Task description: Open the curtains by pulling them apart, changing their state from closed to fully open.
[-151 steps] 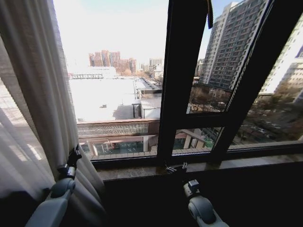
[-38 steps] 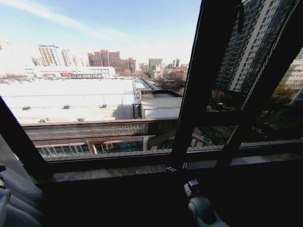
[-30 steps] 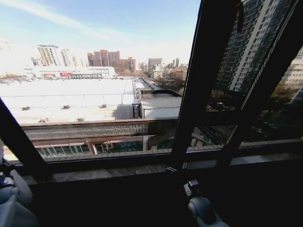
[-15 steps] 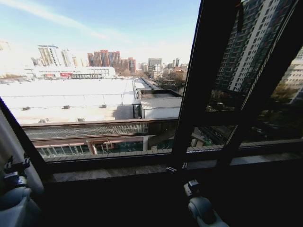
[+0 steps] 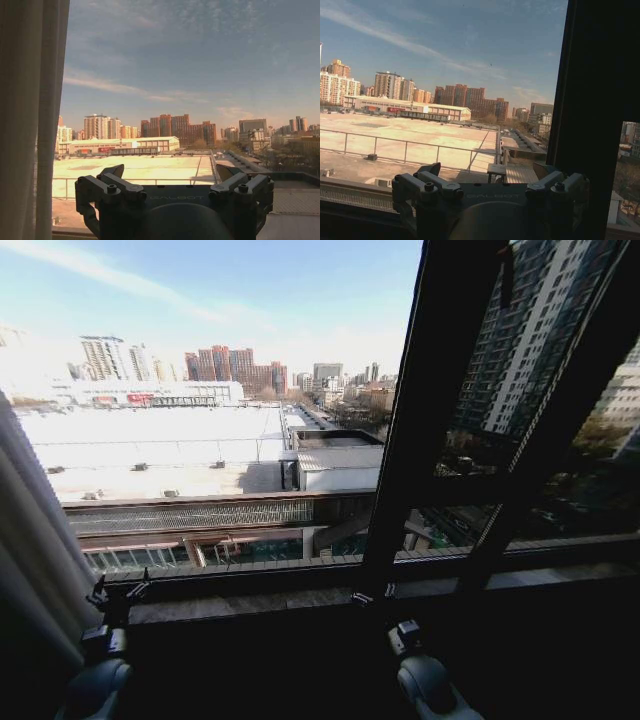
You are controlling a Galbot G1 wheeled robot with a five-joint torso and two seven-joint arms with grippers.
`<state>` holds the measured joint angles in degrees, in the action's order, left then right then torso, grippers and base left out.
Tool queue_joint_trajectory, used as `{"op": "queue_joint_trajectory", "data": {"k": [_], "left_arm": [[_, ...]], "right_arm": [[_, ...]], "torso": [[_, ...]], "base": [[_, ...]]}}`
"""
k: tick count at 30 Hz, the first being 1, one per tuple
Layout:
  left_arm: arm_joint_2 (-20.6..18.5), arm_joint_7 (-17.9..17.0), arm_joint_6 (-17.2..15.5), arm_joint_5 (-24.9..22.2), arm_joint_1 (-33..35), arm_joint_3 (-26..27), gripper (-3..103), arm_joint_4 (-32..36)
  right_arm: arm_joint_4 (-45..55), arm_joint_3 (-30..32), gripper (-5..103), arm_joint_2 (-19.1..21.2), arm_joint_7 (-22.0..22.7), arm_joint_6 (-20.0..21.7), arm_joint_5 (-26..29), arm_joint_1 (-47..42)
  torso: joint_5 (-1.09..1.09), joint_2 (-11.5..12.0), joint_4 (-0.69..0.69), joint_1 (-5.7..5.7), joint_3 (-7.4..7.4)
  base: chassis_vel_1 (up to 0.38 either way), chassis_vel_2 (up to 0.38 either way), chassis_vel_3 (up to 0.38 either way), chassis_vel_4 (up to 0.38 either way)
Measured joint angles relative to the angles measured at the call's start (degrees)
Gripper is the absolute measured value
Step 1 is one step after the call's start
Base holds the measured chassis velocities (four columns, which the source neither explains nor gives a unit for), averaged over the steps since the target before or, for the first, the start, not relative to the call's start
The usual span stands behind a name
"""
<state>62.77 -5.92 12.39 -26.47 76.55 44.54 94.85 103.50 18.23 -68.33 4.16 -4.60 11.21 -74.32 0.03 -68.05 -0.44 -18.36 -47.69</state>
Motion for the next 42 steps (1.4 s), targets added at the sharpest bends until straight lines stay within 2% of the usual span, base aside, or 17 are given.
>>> {"op": "queue_joint_trajectory", "data": {"k": [1,2,3,4,5,8,11,19,30,37,42], "left_arm": [[0.00,1.96,-0.06,-1.22,-0.08,-0.03,100,-0.07],[0.00,1.96,-0.06,-1.22,-0.08,-0.03,100,-0.07],[0.01,3.38,-0.06,-1.95,-0.18,-0.01,100,-0.26],[0.21,7.40,-0.12,-3.27,-0.43,0.60,100,-1.00],[0.55,9.63,-0.30,-3.76,-0.52,1.07,100,-1.35],[1.37,11.30,-1.98,-4.21,-0.53,1.59,100,-1.40],[2.63,9.10,-5.95,-5.65,-0.65,1.75,100,-0.97],[2.88,4.41,-9.16,-7.83,-1.39,2.47,100,-1.02],[3.26,3.71,-8.05,-6.06,-0.96,2.59,100,-0.87],[3.26,8.26,-4.58,-3.30,-0.31,3.29,100,-2.05],[3.46,8.70,-3.77,-2.77,-0.20,3.34,100,-2.14]], "right_arm": [[0.00,0.00,100,0.00,0.00,0.00,0.00,0.00],[0.00,0.00,100,0.00,0.00,0.00,0.00,0.00],[0.00,0.00,100,0.00,0.00,0.00,0.00,0.00],[0.00,0.00,100,0.00,0.00,0.00,0.00,0.00],[0.00,0.00,100,0.00,0.00,0.00,0.00,0.00],[0.00,0.00,100,0.00,0.00,0.00,0.00,0.00],[0.00,0.00,100,0.00,0.00,0.00,0.00,0.00],[0.00,0.00,100,0.00,0.00,0.00,0.00,0.00],[0.00,0.00,100,0.00,0.00,0.00,0.00,0.00],[0.00,0.00,100,0.00,0.00,0.00,0.00,0.00],[0.00,0.00,100,0.00,0.00,0.00,0.00,0.00]], "torso": [[-0.01,0.00,0.01,0.00,0.00],[-0.01,0.00,0.01,0.00,0.00],[-0.01,0.00,0.01,0.00,0.00],[-0.01,0.00,0.00,0.00,0.00],[-0.01,0.00,0.01,0.00,0.00],[-0.01,0.00,0.02,0.00,0.00],[-0.02,0.00,0.01,0.00,0.00],[-0.02,0.00,0.02,0.00,0.00],[-0.02,0.00,0.01,0.00,0.00],[-0.02,0.00,0.02,0.00,0.00],[-0.02,0.00,0.01,0.00,0.00]], "base": [[0.000,0.000,0.000,0.000],[0.000,0.000,0.000,0.000],[0.000,0.000,0.000,0.000],[0.000,0.000,0.000,0.000],[0.000,0.000,0.000,0.000],[0.000,0.000,0.000,0.000],[0.000,0.000,0.000,0.000],[0.000,0.000,0.000,0.000],[0.000,0.000,0.000,0.000],[0.000,0.000,0.000,0.000],[0.000,0.000,0.000,0.000]]}}
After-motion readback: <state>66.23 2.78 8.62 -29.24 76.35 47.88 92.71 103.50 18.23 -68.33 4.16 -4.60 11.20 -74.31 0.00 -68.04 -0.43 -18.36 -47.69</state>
